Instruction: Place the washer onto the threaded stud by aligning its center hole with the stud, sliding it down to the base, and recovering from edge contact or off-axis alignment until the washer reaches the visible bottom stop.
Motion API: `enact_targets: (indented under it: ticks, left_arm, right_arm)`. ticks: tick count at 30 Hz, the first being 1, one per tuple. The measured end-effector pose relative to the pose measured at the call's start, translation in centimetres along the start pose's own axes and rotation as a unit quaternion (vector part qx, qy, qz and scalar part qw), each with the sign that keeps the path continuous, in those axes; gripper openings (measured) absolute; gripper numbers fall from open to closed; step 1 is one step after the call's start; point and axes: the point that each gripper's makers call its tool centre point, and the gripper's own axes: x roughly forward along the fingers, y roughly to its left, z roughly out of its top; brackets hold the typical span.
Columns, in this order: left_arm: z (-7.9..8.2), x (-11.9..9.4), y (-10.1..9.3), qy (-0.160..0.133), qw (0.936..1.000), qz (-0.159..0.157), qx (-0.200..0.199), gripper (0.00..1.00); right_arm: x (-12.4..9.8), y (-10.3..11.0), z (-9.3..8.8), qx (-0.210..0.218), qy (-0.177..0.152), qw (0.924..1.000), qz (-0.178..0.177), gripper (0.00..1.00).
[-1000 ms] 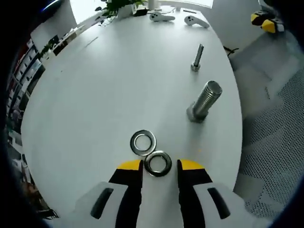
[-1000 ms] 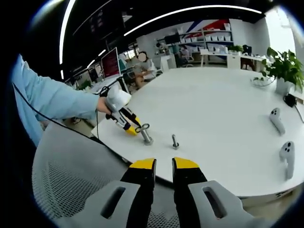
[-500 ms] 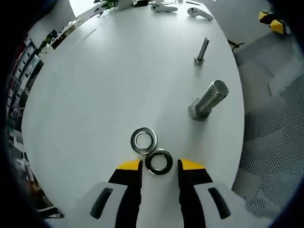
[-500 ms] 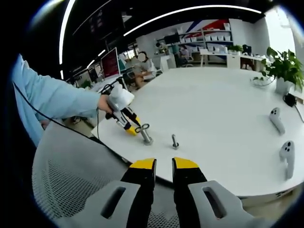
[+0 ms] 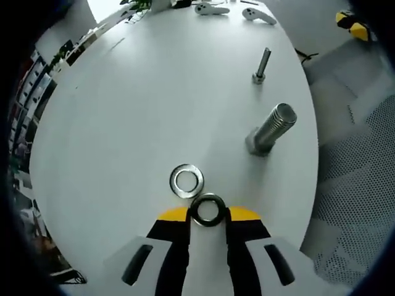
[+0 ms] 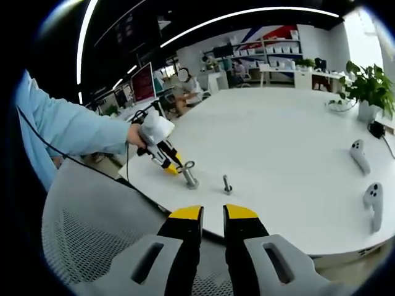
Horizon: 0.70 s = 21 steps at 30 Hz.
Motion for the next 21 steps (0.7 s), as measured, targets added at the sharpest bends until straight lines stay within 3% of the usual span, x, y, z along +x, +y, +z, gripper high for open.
enact_targets:
  ticks: [14, 21]
  left_arm:
    - [1.0, -1.1, 0.0, -0.012, 0.9999, 0.0, 0.004, 0.2]
    - [2.5, -2.7, -0.9, -0.023, 0.9997, -0.008, 0.006, 0.2]
  right_arm:
    - [0.0, 0.0, 0.0, 0.0, 0.0, 1.0, 0.003, 0.15]
    - [0.0, 0.0, 0.0, 0.0, -0.001, 1.0, 0.002, 0.15]
